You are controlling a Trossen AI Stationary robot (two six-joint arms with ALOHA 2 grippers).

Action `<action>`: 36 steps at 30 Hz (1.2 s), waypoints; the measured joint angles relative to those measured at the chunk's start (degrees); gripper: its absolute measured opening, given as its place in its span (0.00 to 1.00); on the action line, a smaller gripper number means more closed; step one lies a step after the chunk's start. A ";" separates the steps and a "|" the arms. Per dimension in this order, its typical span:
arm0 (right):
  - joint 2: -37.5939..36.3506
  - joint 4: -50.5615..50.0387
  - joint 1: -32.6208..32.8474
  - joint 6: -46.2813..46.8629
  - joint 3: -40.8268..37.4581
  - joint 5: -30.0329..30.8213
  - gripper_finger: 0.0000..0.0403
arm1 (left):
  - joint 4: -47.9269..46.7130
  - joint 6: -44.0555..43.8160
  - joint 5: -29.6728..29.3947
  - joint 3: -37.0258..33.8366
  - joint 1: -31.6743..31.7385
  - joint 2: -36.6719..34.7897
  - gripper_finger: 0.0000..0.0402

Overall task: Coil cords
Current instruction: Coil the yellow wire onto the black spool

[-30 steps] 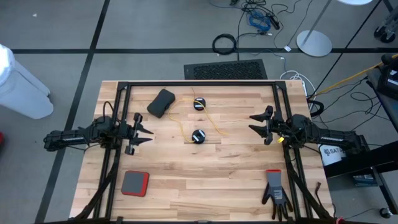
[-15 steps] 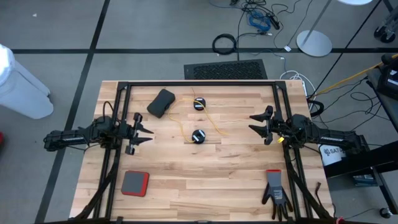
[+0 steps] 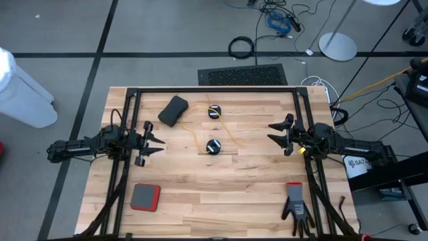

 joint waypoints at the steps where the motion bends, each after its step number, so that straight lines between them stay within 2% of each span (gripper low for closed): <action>1: 0.00 0.00 0.01 -0.01 0.00 -0.01 0.57 | 0.00 0.00 0.00 0.00 0.00 0.02 0.31; 14: 0.00 1.72 0.02 -0.02 0.00 0.01 0.57 | 0.25 -0.07 0.00 0.00 0.01 0.00 0.31; 22: -0.02 4.46 0.02 0.44 0.00 0.01 0.57 | 4.42 -2.91 -0.27 0.02 0.00 0.00 0.31; 36: -0.02 4.33 0.02 0.41 0.01 0.01 0.57 | 3.39 -2.95 -0.42 0.02 0.01 0.01 0.31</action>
